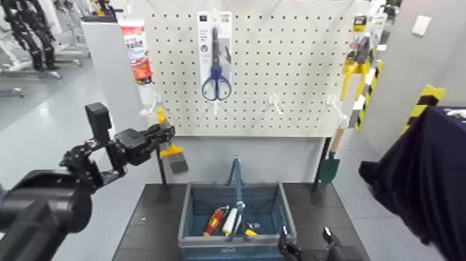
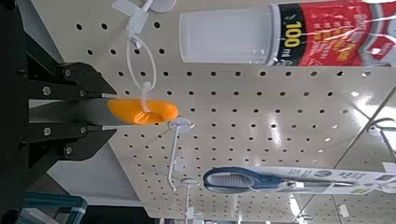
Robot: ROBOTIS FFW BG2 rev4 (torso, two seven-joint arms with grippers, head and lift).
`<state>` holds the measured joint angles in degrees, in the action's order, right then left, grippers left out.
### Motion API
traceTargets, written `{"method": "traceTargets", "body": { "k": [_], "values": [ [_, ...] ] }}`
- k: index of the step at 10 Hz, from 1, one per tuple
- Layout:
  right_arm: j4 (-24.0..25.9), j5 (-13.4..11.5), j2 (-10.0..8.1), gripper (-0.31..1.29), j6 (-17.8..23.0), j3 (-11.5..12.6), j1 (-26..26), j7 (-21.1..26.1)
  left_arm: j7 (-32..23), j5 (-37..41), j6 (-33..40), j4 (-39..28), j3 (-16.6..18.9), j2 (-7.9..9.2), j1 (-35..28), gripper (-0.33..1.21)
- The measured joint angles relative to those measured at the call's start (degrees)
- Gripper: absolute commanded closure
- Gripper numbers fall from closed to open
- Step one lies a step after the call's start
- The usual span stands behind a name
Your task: Put the yellow paint brush into the crate.
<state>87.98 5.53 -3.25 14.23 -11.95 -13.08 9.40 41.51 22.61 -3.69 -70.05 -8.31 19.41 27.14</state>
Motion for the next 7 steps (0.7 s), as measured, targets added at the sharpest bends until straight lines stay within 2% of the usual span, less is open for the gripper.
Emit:
{"method": "traceTargets", "body": {
  "k": [2,7],
  "values": [
    [0.0,0.0,0.00,0.15,-0.2,0.0,0.0,0.0,-0.8,0.4,-2.1,-5.3,1.5,-0.33,-2.5,1.21],
    [0.1,0.0,0.04,0.15,-0.1,0.0,-0.1,0.0,-5.1,7.8,-6.4,-14.0,1.3,-1.53,-6.5,1.21]
  ]
}}
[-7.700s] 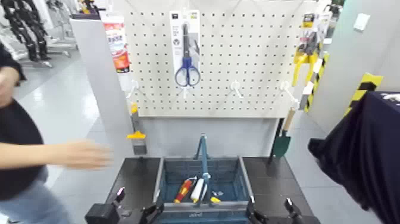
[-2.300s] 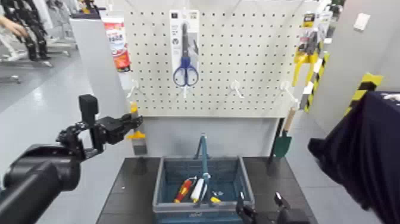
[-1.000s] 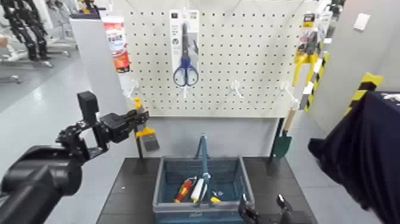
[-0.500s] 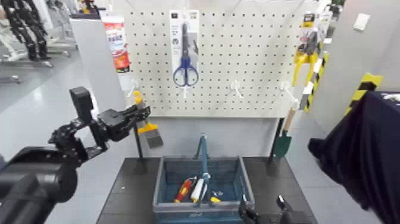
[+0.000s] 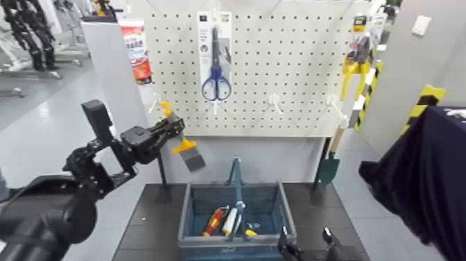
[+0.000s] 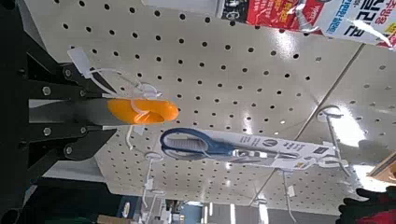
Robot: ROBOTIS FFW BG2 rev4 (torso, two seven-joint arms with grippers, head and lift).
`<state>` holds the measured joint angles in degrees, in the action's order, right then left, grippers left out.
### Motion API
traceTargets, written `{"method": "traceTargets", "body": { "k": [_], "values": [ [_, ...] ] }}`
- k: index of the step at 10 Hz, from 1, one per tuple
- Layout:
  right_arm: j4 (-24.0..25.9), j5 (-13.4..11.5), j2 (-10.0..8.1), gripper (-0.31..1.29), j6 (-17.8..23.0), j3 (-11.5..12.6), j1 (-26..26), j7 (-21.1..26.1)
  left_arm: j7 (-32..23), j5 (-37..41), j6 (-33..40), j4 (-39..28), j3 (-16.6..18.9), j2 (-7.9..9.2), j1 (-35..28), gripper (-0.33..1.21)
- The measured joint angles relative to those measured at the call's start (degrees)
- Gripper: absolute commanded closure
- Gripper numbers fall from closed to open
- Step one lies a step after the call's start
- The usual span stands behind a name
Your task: Put the yellow paint brush into the crate.
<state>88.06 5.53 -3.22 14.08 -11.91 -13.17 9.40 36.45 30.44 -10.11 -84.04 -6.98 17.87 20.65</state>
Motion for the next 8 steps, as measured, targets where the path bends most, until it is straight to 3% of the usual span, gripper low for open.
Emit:
{"method": "traceTargets", "body": {
  "k": [4,8],
  "values": [
    [-0.1,0.2,0.05,0.15,0.4,0.0,-0.1,0.0,-3.9,9.0,1.8,3.2,-2.3,-1.81,-2.9,1.21],
    [-0.1,0.3,0.05,0.15,0.6,-0.1,0.0,0.0,-4.5,14.8,3.6,11.4,-8.9,-3.03,-2.4,1.21]
  ]
}}
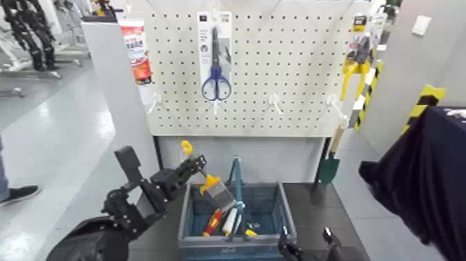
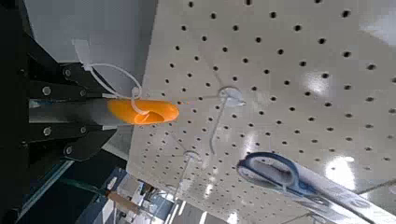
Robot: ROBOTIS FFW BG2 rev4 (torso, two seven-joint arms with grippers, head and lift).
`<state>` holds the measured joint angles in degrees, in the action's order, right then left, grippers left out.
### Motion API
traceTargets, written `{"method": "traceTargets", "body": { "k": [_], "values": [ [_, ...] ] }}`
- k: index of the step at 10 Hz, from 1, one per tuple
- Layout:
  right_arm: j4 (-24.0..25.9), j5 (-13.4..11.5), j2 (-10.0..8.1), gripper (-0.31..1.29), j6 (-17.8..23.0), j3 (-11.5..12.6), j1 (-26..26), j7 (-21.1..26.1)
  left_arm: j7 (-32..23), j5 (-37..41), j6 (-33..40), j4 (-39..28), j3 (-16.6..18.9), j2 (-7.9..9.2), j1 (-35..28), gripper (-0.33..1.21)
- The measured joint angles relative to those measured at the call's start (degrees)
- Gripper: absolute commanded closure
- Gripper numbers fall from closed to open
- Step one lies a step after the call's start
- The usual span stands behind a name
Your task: Put the yellow paint brush into the crate.
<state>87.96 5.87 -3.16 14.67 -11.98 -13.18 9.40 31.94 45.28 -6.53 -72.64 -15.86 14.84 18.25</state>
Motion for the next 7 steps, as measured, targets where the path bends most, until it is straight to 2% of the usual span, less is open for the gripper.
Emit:
{"method": "traceTargets", "body": {
  "k": [2,4,5,6,7],
  "values": [
    [-0.1,0.1,0.00,0.15,0.1,-0.1,0.0,0.0,-0.6,2.2,0.8,3.4,-3.3,-0.21,1.1,1.21],
    [-0.2,0.3,0.04,0.15,0.3,-0.1,0.0,0.0,-3.6,4.3,1.1,5.8,-6.4,-0.48,1.6,1.17],
    [-0.2,0.4,0.06,0.15,0.3,-0.1,0.0,-0.1,-6.9,5.7,0.5,6.1,-7.8,-0.48,1.7,1.01],
    [-0.2,0.5,0.06,0.15,0.5,0.0,0.0,-0.1,-11.0,7.8,0.2,5.9,-9.4,-0.37,1.6,1.00],
    [-0.2,0.6,0.06,0.15,0.5,0.0,-0.1,-0.1,-12.8,9.7,-0.3,5.3,-10.5,-0.36,1.4,0.83]
  ]
}}
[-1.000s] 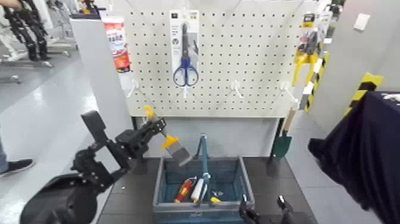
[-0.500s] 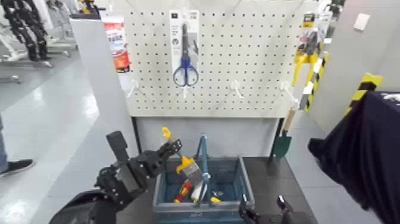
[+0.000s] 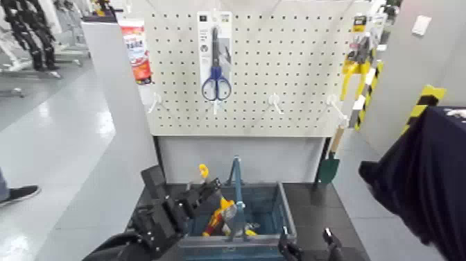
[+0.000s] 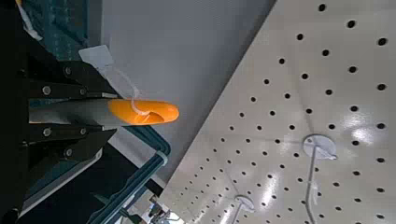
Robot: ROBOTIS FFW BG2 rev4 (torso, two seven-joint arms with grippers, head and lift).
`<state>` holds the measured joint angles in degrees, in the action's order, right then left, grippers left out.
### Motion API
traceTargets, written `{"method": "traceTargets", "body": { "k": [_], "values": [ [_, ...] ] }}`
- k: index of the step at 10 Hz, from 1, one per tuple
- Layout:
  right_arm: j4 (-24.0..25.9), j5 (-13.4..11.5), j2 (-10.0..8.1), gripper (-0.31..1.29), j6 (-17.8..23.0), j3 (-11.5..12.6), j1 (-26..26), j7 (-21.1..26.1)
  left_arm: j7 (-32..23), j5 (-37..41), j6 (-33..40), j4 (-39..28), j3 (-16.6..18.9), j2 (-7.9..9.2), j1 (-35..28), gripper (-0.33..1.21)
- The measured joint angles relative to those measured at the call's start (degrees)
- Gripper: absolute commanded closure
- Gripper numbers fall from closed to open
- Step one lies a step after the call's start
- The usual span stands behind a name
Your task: Put the yellow paint brush into the crate.
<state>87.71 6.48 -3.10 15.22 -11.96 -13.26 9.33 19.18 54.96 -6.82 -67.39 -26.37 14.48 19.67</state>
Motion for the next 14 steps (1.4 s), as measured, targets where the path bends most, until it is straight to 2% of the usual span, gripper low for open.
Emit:
{"method": "traceTargets", "body": {
  "k": [1,2,4,6,10,12,14],
  "values": [
    [0.0,0.0,0.01,0.15,0.1,0.0,0.0,0.0,-0.8,1.9,-0.8,-0.4,-1.0,-0.02,0.0,0.60],
    [-0.1,0.1,0.02,0.15,0.1,0.0,0.0,0.0,-1.3,3.3,-1.9,-0.8,-1.8,-0.03,0.2,0.44],
    [-0.1,0.2,0.02,0.15,0.2,0.1,0.0,0.0,-3.3,4.7,-5.5,-2.8,-1.5,0.11,0.0,0.27],
    [-0.1,0.2,-0.04,0.15,0.2,0.2,-0.1,0.0,-8.3,0.4,-6.7,-7.7,1.5,0.41,-1.8,0.25],
    [-0.1,0.2,-0.07,0.15,0.3,0.1,0.0,0.0,-12.5,-8.4,-10.2,-15.6,8.9,0.38,-5.0,0.25],
    [-0.1,0.2,-0.14,0.15,0.3,0.1,0.0,0.0,-13.2,-10.6,-10.0,-17.9,10.3,0.55,-6.0,0.26],
    [-0.1,0.2,-0.15,0.15,0.4,0.1,0.0,0.0,-15.3,-14.9,-6.3,-20.7,10.1,0.97,-7.7,0.25]
  ]
}}
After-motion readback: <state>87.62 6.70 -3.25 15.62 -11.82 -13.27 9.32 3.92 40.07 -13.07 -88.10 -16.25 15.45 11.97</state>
